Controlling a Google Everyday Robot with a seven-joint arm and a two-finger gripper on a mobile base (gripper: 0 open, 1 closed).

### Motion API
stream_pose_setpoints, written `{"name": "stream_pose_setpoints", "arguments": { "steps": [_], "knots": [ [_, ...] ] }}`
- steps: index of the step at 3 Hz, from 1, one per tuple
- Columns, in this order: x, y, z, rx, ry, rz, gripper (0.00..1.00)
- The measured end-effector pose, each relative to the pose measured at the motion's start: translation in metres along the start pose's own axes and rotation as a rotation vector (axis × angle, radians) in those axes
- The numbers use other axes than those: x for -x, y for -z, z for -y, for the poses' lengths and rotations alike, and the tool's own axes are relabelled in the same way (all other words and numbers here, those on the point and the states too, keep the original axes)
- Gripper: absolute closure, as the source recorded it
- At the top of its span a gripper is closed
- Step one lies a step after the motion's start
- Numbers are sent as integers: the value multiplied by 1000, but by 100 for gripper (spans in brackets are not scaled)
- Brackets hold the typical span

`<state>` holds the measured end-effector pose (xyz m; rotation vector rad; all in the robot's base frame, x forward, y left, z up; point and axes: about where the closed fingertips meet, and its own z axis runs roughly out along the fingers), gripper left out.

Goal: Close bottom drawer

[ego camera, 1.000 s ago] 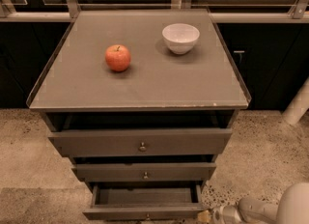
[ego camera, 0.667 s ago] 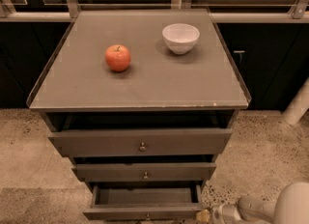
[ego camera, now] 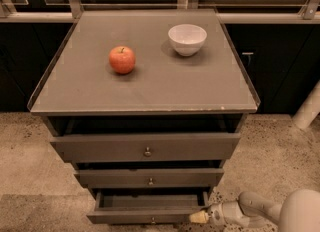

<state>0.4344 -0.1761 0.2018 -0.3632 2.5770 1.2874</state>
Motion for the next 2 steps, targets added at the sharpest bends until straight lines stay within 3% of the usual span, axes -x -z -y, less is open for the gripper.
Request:
{"name": "stream_pose_setpoints", "arguments": {
  "steps": [1,2],
  "knots": [
    [14,-9,-27,74,82,9,100],
    [14,-8,-44,57,155,10,100]
  ]
}}
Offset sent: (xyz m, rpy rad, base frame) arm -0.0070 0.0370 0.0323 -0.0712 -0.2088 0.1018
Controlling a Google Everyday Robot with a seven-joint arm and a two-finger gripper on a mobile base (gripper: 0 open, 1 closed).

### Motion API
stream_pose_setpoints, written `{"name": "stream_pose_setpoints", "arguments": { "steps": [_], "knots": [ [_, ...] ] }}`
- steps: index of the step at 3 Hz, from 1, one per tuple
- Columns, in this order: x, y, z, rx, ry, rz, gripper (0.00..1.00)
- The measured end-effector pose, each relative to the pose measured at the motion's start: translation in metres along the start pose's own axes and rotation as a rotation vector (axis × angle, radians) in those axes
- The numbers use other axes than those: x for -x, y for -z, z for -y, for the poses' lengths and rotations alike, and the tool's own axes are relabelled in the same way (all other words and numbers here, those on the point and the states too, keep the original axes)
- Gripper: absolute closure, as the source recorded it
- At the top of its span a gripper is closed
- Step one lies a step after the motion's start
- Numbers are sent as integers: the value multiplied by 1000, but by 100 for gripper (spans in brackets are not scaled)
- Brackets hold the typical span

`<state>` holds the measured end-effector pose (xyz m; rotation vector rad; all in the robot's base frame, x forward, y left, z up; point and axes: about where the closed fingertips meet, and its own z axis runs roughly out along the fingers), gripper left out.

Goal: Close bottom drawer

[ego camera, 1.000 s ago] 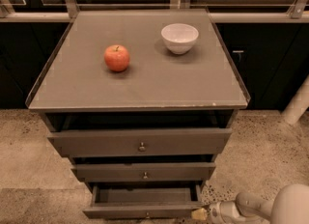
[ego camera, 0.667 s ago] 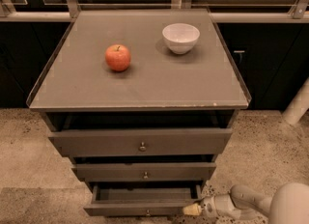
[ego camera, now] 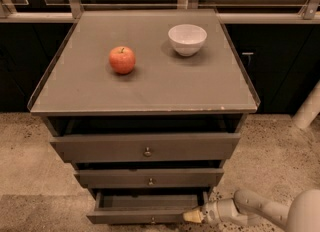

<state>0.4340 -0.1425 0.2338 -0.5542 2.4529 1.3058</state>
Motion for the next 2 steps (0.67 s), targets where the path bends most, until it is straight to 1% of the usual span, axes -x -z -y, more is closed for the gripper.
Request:
{"name": "stream_pose_setpoints", "arguments": {
  "steps": [1,2],
  "knots": [
    [-9,3,4,-35,-41,9,100],
    [-28,9,15,-114,-101,54,100]
  ]
}}
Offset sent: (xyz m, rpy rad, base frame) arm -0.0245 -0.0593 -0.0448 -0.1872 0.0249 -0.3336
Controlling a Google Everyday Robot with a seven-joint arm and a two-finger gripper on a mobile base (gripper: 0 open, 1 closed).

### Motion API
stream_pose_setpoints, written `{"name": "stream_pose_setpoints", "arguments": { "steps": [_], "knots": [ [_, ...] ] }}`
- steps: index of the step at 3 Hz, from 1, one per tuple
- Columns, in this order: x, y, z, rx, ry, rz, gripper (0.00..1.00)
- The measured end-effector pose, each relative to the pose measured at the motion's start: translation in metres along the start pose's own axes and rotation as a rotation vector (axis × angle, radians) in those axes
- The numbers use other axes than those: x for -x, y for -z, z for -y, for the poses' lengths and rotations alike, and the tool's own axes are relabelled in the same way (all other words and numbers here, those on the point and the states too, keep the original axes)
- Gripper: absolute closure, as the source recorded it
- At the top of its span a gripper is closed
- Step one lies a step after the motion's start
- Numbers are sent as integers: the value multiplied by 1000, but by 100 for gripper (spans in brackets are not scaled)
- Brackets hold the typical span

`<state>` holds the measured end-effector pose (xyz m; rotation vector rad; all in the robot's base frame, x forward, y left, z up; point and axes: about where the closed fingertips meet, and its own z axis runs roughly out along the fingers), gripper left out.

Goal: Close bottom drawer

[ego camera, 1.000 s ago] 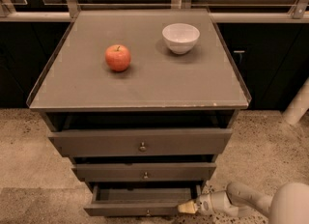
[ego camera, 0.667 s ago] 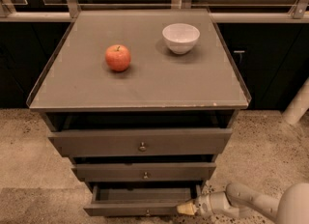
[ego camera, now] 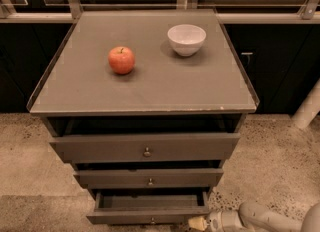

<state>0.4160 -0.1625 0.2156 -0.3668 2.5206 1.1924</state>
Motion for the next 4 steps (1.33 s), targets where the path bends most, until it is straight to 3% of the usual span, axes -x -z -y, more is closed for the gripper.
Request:
{"name": "stream_pose_setpoints", "arguments": {
  "steps": [1,2,3,4],
  "knots": [
    [-9,3,28,-108,6,83,100],
    [-6,0,51,-177,28,147,100],
    [3,-6,62,-210,58,170,100],
    [2,-6,62,-210,58,170,100]
  ]
}}
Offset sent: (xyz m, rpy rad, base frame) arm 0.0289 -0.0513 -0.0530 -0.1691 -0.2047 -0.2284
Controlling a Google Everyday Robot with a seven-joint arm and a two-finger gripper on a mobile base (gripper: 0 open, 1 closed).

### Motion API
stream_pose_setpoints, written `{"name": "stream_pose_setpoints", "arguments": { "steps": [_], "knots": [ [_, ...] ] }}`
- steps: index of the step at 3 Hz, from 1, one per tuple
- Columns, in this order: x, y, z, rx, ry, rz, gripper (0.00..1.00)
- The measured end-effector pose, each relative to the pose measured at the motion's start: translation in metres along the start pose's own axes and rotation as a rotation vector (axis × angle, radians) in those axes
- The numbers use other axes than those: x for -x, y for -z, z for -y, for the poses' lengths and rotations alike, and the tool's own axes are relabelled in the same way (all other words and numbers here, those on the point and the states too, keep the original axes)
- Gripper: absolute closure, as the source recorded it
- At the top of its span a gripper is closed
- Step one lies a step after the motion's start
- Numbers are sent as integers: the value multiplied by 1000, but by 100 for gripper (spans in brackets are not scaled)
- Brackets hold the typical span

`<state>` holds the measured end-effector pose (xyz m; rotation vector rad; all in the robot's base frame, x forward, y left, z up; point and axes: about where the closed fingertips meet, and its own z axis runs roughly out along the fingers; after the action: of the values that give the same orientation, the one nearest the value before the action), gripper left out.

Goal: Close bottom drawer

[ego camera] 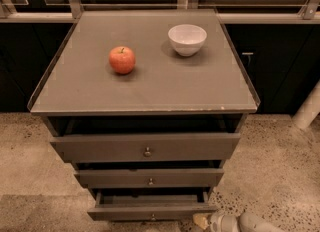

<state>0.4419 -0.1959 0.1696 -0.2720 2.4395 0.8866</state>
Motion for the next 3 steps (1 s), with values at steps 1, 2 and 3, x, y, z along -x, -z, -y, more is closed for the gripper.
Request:
{"name": "stream_pose_setpoints", "arguments": {
  "steps": [1,2,3],
  "knots": [
    [10,-15,4,-22,29,24,100],
    [9,-15,4,-22,29,24,100],
    [20,-38,5,-29,67,26,100]
  ]
}}
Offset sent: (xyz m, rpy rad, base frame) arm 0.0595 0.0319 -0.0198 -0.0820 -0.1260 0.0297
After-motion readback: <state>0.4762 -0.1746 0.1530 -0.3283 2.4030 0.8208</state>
